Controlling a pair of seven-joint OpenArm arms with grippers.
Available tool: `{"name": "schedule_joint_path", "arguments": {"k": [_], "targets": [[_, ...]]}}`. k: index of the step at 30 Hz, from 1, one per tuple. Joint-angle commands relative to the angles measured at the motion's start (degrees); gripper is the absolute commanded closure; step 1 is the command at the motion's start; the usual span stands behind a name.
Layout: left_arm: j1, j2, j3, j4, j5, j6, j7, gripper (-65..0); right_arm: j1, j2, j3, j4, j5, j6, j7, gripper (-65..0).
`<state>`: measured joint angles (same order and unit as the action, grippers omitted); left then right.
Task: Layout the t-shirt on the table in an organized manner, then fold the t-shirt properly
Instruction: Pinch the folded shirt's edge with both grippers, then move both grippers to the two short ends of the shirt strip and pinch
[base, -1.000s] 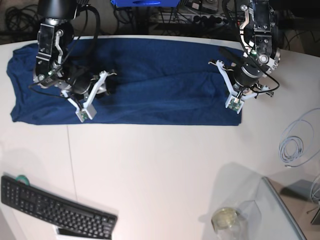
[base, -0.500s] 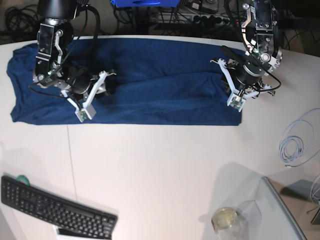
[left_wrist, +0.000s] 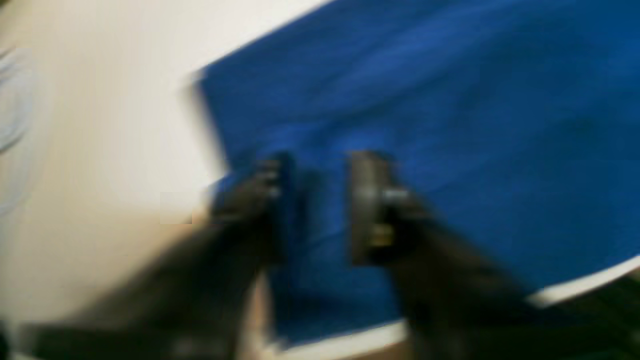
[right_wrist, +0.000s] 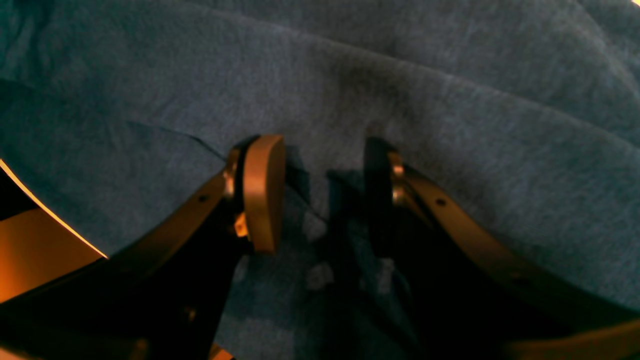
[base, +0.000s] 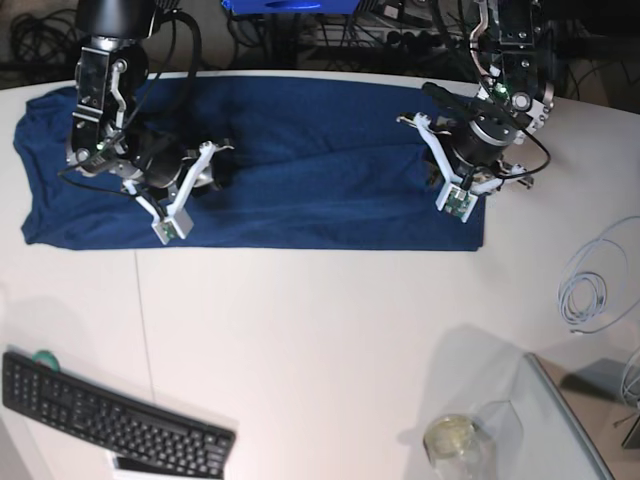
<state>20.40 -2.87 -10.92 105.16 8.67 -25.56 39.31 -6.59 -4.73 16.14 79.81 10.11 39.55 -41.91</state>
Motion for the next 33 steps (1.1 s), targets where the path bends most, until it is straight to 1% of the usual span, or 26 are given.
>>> {"name": "schedule_joint_path", "arguments": {"k": [1, 6, 10, 17, 18, 20, 23, 26, 30, 33], "targets": [[-0.93, -0.77, -0.38, -0.51, 0.96, 0.81, 0.03, 0.0, 0.57, 0.12, -0.01, 1.20, 0.84, 0.45, 0.99, -24.5], [-4.36, -1.21, -0.47, -10.26, 0.96, 0.81, 0.03, 0.0, 0.57, 0.12, 0.08, 1.20, 0.84, 0.45, 0.99, -24.5], [-5.24, -1.48, -0.55, -14.40, 1.05, 0.81, -0.06, 0.0, 0.22, 0.12, 0.17, 2.34, 0.92, 0.45, 0.99, -24.3], [-4.80, -1.83, -0.55, -14.04, 1.05, 0.81, -0.06, 0.0, -2.68, 0.03, 0.34, 17.11, 0.92, 0.45, 0.81, -24.3], [-4.71, -1.83, -0.73, -12.73, 1.05, 0.81, 0.03, 0.0, -2.77, 0.03, 1.05, 18.26, 0.92, 0.45, 0.99, -24.3], [-3.13, -1.30, -3.37, -9.38, 0.96, 0.81, 0.03, 0.0, -2.42, -0.06, 4.39, 18.69, 0.84, 0.45, 0.99, -24.3], [-2.69, 0.37, -6.36, -5.52, 0.96, 0.81, 0.03, 0.0, 0.57, 0.20, 9.31, 14.48, 0.75, 0.45, 1.08, -24.3], [-4.01, 0.54, -6.27, -8.33, 0.96, 0.81, 0.03, 0.0, 4.26, 0.73, 14.67, 6.12, 0.66, 0.45, 1.08, -24.3], [-5.94, 0.37, -6.62, -15.01, 0.96, 0.81, -0.06, 0.0, 8.04, 4.16, 18.01, -5.22, 0.66, 0.45, 1.16, -24.3], [-5.50, 0.37, -6.71, -14.13, 0.96, 0.81, -0.06, 0.0, 9.62, 5.83, 21.00, -10.14, 0.66, 0.45, 1.16, -24.3]]}}
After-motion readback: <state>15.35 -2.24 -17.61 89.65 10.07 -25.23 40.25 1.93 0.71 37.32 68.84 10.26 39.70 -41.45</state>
